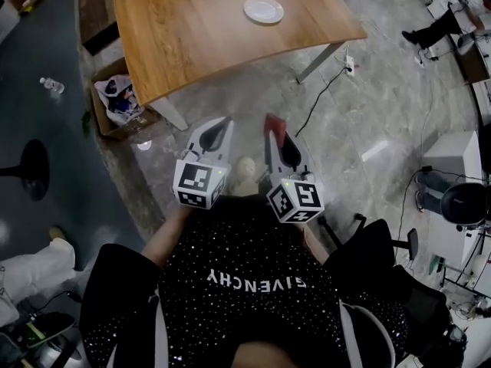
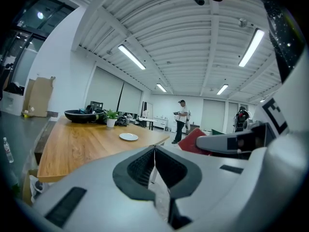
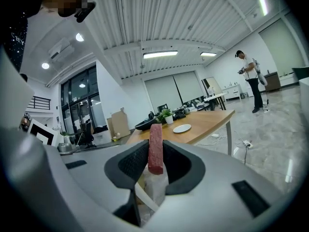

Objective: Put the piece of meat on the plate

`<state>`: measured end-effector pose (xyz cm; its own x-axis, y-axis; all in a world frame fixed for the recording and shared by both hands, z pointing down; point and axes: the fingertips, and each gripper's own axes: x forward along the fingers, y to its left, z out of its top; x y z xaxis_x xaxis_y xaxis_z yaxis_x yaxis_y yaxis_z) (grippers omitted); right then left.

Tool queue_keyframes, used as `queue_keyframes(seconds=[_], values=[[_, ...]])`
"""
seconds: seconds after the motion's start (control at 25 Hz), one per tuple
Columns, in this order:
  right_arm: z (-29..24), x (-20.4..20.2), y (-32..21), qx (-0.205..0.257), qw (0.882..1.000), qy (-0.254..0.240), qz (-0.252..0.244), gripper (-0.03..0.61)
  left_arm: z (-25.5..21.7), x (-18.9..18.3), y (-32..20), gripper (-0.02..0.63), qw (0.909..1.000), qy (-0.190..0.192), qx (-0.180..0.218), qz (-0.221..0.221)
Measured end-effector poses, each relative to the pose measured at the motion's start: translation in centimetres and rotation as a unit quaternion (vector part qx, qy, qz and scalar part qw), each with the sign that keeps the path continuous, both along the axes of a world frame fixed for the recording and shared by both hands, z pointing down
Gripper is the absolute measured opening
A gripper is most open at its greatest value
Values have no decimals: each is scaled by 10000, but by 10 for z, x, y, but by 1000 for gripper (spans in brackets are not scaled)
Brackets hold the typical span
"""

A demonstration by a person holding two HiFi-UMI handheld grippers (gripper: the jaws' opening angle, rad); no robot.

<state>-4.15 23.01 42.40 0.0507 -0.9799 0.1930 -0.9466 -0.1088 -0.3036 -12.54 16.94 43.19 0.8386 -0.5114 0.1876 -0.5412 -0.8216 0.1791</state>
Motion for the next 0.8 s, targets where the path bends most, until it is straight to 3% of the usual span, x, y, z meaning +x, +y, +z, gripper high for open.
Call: queue_keyframes(seconds=[0.44, 0.8], values=[[-1, 100, -45, 41, 9998, 105, 157, 95, 6, 103, -44, 12, 9998, -10, -33, 220], [-8, 116, -82, 238, 9985, 218, -441, 94, 18, 129, -71, 12, 9998, -68, -145, -116]])
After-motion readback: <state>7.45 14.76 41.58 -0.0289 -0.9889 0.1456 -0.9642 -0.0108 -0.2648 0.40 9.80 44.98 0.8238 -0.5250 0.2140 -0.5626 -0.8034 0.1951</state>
